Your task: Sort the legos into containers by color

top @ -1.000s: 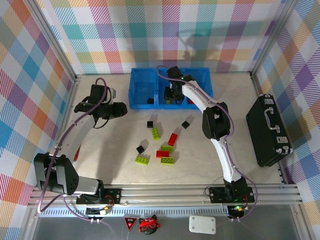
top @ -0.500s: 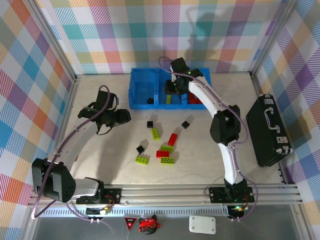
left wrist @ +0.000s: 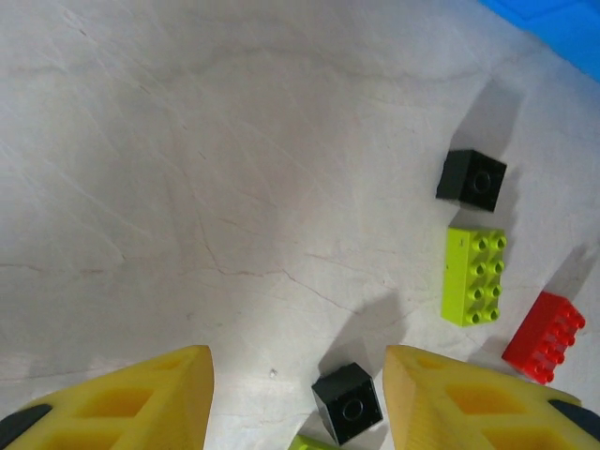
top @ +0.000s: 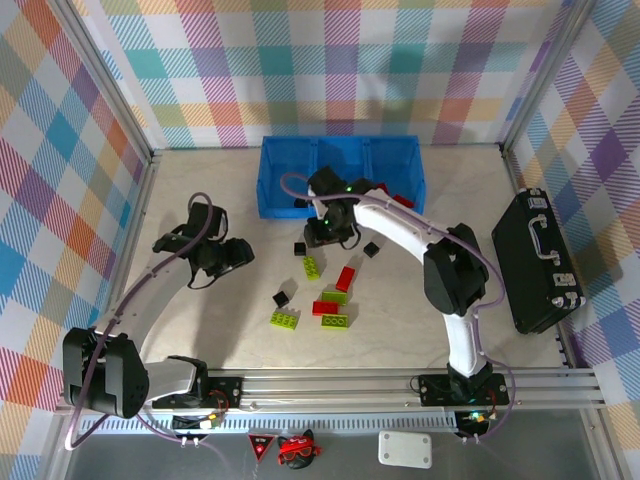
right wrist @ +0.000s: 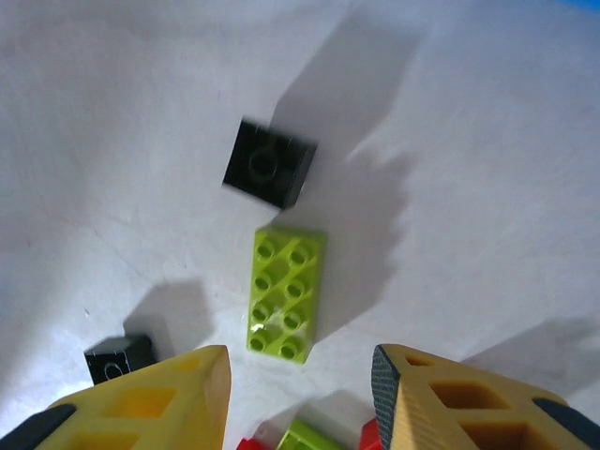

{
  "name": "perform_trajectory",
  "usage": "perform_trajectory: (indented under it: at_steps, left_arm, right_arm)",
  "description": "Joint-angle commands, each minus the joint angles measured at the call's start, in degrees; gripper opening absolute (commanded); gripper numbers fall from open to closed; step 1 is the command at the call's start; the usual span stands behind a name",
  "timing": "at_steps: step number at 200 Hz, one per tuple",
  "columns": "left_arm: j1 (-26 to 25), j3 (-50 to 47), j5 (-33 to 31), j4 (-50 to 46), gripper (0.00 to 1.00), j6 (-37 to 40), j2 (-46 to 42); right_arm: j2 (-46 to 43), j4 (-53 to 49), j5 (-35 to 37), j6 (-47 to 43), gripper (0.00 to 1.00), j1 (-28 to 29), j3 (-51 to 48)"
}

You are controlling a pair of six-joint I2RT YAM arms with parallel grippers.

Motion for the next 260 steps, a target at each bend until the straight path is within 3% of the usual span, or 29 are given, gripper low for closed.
perform_trajectory:
  at_steps: [1, 62, 127, 165, 260]
  left_arm:
    - [3.8, 0.5, 3.1, 0.2, 0.51, 2.9, -0.6]
    - [6.4, 9.0, -1.9, -2.3, 0.53, 15.5, 3.3]
    - [6.7, 9.5, -2.3, 1.6, 0.53, 16.7, 2.0]
    - [7.9, 8.4, 0.8, 2.9, 0.54, 17.3, 2.9]
    - [8.8, 7.6, 2.3, 3.4, 0.54, 17.0, 1.8]
  right_arm:
    - [-1.8, 1.3, 1.2, 2.8, 0.46, 2.5, -1.9]
    - [3.1, 1.0, 4.8, 5.6, 0.49, 5.7, -1.8]
    - [7.1, 0.6, 6.4, 7.0, 0.52, 6.0, -0.2]
    - [8.4, 0.7, 6.0, 7.7, 0.52, 6.5, 0.7]
    - [11.4, 0.8, 6.7, 8.7, 0.47, 6.8, 1.8]
